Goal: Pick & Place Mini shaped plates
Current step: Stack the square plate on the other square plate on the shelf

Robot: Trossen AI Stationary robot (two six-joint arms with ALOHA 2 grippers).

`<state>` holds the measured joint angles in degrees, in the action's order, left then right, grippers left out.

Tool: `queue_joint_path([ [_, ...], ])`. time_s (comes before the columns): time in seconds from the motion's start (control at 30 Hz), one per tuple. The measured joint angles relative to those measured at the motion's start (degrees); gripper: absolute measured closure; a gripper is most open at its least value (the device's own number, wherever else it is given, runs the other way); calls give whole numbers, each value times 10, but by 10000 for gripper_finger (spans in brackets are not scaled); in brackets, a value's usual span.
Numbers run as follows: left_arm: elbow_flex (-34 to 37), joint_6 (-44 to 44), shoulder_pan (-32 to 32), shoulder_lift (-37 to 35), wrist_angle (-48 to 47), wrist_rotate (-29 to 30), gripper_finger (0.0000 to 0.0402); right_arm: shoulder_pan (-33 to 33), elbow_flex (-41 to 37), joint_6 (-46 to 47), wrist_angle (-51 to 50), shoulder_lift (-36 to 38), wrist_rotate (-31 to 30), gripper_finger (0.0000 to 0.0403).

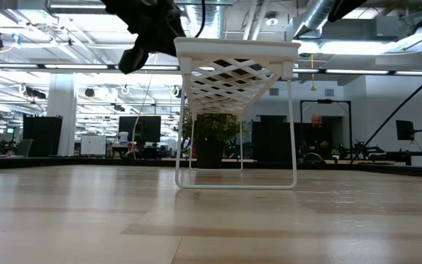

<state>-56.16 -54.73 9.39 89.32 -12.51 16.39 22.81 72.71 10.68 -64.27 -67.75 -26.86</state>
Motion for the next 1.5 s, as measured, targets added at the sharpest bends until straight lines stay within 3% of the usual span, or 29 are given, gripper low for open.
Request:
queue_joint_path([
  [0.63,0,-8,8,15,17,-10,398,0,0,10,2,0,0,311],
  [1.27,0,-8,8,15,119,-39,398,-1,0,10,4,0,-1,311],
  [1.5,0,0,8,15,62,-24,398,-1,0,10,4,0,-1,311],
])
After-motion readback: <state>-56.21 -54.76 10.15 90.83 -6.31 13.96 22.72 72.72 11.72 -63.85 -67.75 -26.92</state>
